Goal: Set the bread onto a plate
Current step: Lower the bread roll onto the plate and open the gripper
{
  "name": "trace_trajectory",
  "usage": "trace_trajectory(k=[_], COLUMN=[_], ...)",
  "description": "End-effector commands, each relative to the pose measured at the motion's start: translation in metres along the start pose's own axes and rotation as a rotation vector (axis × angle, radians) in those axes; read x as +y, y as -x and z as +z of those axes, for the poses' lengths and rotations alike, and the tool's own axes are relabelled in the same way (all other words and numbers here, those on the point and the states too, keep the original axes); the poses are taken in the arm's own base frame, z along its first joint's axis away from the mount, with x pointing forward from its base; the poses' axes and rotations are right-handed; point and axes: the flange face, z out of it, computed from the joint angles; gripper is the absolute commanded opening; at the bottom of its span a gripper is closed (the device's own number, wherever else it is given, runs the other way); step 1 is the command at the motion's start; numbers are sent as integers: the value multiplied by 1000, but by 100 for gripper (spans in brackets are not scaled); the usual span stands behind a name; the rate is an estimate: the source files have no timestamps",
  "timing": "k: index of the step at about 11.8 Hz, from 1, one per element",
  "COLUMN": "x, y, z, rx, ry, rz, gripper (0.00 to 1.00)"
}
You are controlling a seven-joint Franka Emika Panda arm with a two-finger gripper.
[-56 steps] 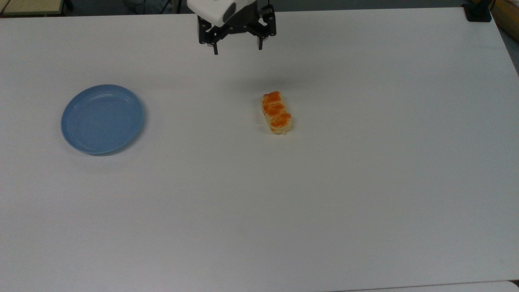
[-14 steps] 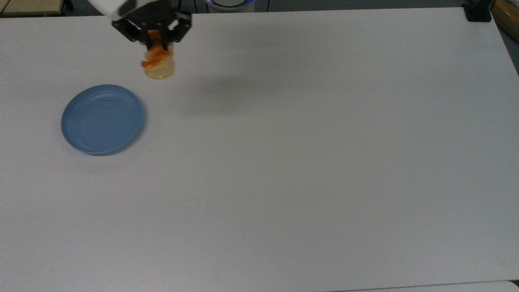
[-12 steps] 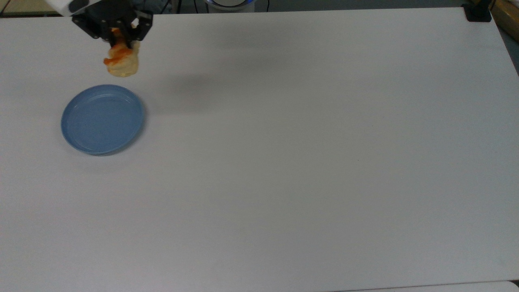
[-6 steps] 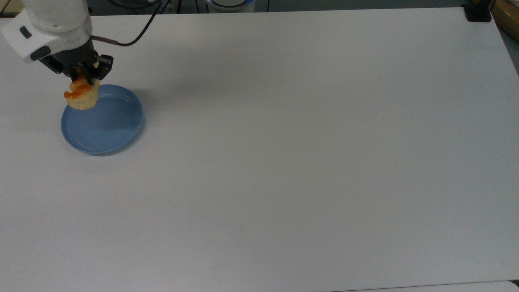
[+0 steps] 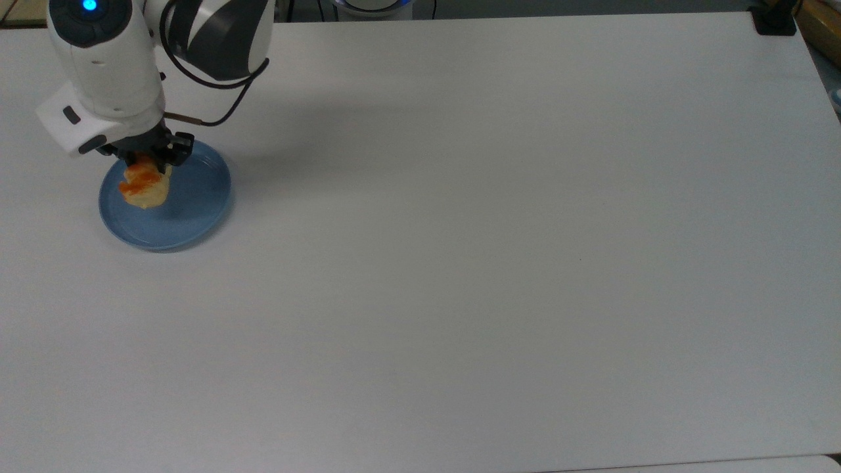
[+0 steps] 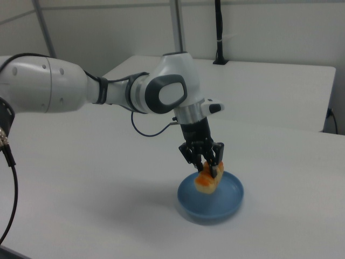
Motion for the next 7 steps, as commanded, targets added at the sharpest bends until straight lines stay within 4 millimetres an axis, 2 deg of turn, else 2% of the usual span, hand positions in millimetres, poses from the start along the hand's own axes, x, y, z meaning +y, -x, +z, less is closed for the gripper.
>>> trace_trajectory(k=[1,3,7], x=[-16,-18,-18], y=[-10,-11,-9], z=[25,27,18], rx=[11,17,23], ry=[18,13,4], rz=[43,56,69], gripper=[62,100,100])
